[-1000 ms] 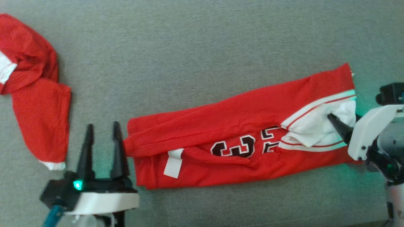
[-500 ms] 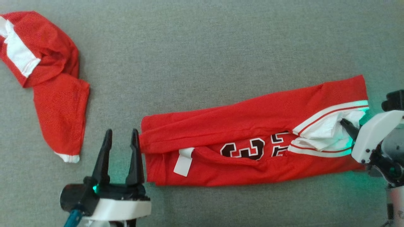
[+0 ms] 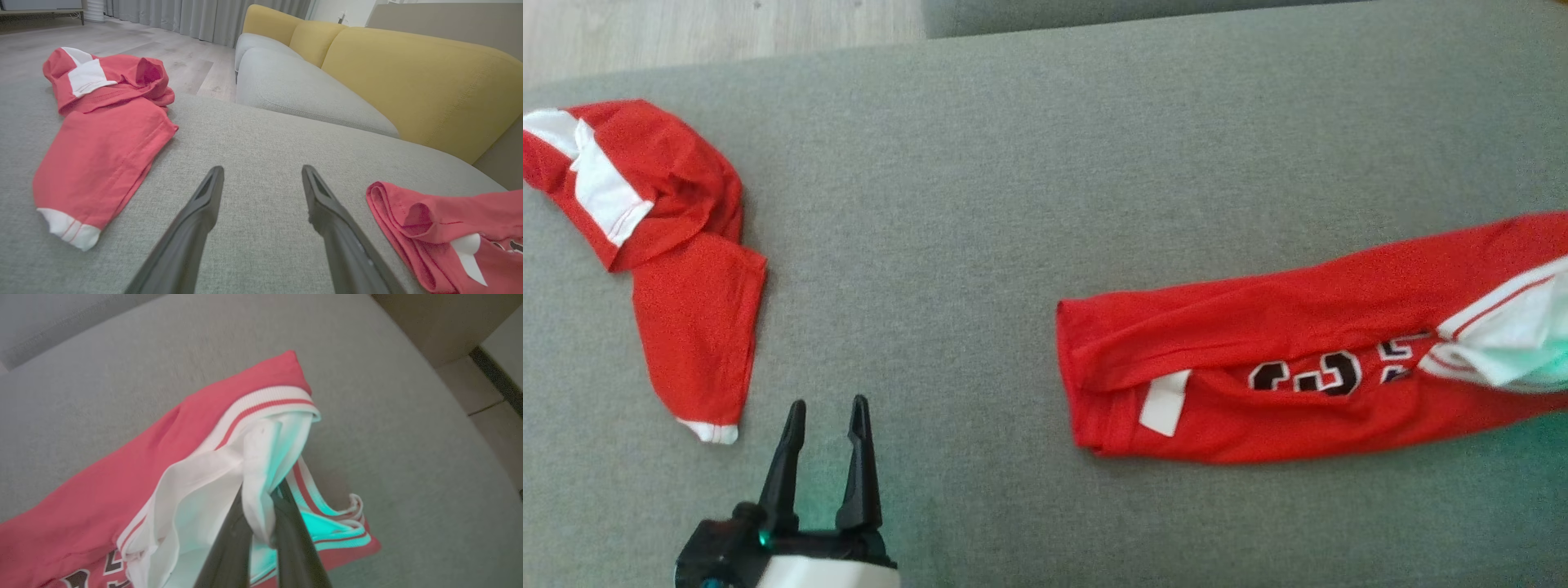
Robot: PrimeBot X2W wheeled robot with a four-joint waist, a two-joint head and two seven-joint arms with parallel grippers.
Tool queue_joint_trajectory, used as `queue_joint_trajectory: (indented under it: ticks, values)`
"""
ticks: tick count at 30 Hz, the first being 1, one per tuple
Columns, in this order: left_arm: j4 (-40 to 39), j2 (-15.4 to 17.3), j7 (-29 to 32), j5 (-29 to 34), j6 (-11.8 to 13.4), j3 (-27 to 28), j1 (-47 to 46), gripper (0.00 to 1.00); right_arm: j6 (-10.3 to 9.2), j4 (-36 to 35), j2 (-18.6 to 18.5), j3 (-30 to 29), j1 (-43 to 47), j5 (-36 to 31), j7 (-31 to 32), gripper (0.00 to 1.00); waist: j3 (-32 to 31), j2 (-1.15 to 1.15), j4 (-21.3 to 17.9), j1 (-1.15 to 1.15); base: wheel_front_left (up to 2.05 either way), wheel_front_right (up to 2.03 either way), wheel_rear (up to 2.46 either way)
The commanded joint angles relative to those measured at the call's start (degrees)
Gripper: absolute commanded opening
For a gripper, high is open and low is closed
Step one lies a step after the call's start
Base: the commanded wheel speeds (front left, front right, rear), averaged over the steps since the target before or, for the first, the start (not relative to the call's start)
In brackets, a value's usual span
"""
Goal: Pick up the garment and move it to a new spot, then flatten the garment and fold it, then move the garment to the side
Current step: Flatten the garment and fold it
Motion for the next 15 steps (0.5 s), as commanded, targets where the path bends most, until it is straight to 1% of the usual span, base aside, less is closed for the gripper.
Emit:
queue_joint_trajectory:
  ticks: [1,3,6,8,11,13,15]
  values:
    - [-1.4,-0.2,-0.5,-0.4,0.2,1.8,-0.3,1.0,-0.05,-4.1,-3.0,1.4,-2.3,1.2,0.6,0.0,-0.5,0.0,-0.2,0.0,0.0,0.0,0.0]
    - [-1.3,-0.2,-0.5,-0.6,0.4,2.1,0.0,1.0,-0.05,-7.9,-4.0,3.4,-2.5,3.4,2.6,0.0,-0.9,0.0,-0.6,0.0,0.0,0.0,0.0]
    - [-1.1,-0.2,-0.5,-0.5,0.4,2.6,0.5,1.0,-0.05,-15.1,-3.4,9.5,-0.6,6.8,6.3,0.0,-1.1,0.0,-1.2,0.0,0.0,0.0,0.0]
    - [-1.1,-0.2,-0.5,-0.5,0.4,3.2,0.6,1.0,-0.05,-20.7,-0.5,13.5,0.9,8.2,8.6,0.0,-1.2,0.0,-1.8,0.0,0.0,0.0,0.0]
    - [-1.0,-0.2,-0.5,-0.9,0.5,4.2,0.5,1.0,-0.05,-27.0,5.4,20.8,3.1,8.7,11.3,0.0,-0.9,0.0,-2.7,0.0,0.0,0.0,0.0]
    - [-0.9,-0.2,-0.5,-1.1,0.4,4.6,0.0,1.0,-0.05,-28.8,9.2,25.9,4.2,7.7,11.3,0.0,-0.6,0.0,-3.1,0.0,0.0,0.0,0.0]
    - [-0.6,-0.2,-0.5,-1.1,0.3,4.8,-0.5,1.0,-0.05,-28.2,12.7,30.2,5.1,6.7,9.5,0.0,-0.5,0.0,-3.1,0.0,0.0,0.0,0.0]
